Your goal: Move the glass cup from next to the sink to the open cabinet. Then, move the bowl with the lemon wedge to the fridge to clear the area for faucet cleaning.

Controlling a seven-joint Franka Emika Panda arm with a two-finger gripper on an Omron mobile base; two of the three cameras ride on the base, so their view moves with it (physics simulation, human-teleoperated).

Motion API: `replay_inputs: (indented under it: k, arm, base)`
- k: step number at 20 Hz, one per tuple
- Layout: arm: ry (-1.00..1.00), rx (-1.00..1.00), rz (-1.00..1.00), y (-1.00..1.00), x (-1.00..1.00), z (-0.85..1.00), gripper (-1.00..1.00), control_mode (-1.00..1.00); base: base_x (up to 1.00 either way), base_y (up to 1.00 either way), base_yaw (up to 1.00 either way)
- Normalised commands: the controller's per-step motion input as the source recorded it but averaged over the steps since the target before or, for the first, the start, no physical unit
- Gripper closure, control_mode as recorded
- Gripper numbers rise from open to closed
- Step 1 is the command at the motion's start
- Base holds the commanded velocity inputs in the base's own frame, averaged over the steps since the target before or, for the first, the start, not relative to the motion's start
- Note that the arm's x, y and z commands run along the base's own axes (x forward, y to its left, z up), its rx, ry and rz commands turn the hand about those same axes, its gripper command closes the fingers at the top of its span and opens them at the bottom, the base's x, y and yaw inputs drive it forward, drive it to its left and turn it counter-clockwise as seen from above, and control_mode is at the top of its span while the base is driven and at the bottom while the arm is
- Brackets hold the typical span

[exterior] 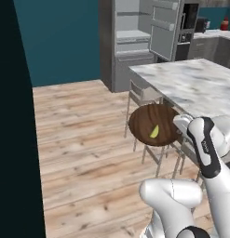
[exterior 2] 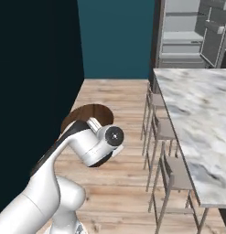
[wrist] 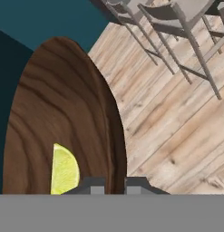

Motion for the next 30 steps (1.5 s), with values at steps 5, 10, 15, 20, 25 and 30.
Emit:
replay_inputs:
  k: [5,10,15,20,25,30]
  arm:
    - [0.0,0.0,0.0,0.0,0.0,0.0,1.0,1.0]
    - [0.0,0.0,0.0,0.0,0.0,0.0,1.0,1.0]
    - [0.0,0.0,0.0,0.0,0.0,0.0,1.0,1.0]
    - [0.0,0.0,0.0,0.0,0.0,0.0,1.0,1.0]
    - [0.0,0.0,0.0,0.0,0.0,0.0,1.0,1.0]
    - [0.0,0.0,0.0,0.0,0.0,0.0,1.0,1.0]
  base:
    - [0.95,1.0,0.07]
    - [1.0,0.45,-0.07]
    - [1.0,0.17,-0.15]
    - [1.0,0.22,-0.17]
    - [1.0,0.46,-0.21]
    - [1.0,0.44,-0.22]
